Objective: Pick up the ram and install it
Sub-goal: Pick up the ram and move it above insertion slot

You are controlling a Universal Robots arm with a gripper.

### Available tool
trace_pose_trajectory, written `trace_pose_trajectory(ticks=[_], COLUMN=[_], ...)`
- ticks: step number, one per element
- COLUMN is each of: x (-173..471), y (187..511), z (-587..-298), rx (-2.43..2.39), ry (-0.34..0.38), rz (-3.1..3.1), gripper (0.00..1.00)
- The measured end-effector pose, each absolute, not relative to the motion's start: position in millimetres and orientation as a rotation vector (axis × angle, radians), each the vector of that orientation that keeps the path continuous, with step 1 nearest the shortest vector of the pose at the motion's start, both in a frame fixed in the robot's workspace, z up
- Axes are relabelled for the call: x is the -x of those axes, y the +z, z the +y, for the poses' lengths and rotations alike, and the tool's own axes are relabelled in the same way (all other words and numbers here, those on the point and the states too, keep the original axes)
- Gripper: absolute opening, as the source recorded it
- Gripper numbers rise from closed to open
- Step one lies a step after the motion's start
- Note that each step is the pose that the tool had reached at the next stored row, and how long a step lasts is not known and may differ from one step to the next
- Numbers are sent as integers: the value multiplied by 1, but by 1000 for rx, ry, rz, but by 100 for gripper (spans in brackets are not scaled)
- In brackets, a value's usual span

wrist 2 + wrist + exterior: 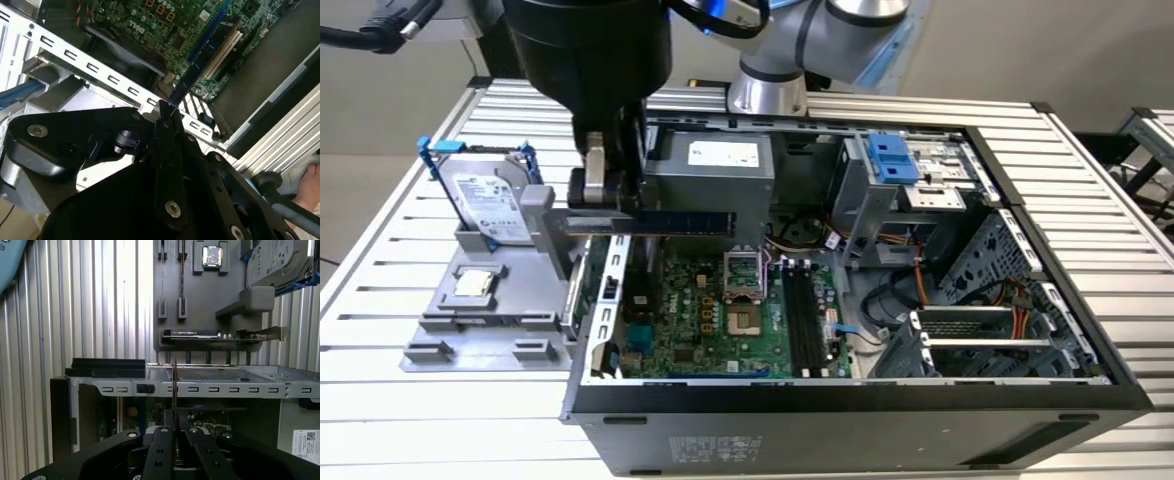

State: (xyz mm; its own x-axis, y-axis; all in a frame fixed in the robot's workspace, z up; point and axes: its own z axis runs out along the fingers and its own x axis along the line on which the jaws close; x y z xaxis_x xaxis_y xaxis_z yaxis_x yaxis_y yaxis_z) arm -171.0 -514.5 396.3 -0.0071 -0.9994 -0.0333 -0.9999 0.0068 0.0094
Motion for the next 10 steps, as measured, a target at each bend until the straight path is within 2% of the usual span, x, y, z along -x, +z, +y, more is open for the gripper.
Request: trace_pose_trajectory(ticks=[10], x=[142], y=[396], z=[-514], rx=[2201], ry=[47], rz=[2217], gripper=[0])
